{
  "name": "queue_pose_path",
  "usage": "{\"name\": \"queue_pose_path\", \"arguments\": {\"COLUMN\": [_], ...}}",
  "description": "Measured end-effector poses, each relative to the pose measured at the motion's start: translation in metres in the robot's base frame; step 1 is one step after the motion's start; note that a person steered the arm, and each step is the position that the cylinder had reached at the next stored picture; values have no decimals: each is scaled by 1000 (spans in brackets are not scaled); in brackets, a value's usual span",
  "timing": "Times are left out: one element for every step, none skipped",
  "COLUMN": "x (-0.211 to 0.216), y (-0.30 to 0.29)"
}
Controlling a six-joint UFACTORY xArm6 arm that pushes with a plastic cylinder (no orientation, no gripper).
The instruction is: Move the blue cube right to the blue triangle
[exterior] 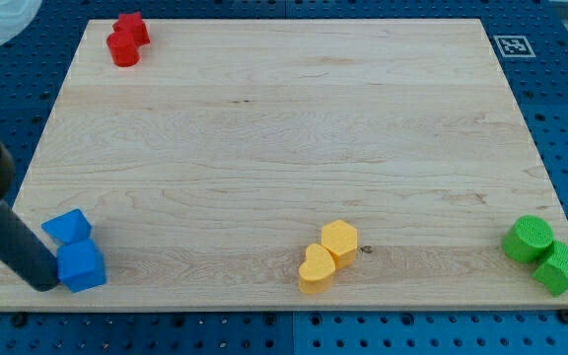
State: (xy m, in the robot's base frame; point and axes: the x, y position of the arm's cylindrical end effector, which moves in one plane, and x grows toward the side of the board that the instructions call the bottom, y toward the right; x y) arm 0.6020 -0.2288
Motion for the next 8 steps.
{"name": "queue_pose_path", "arguments": {"x": [0,0,0,15,16,16,16,16], "y": [12,27,36,37,42,59,60,60]}}
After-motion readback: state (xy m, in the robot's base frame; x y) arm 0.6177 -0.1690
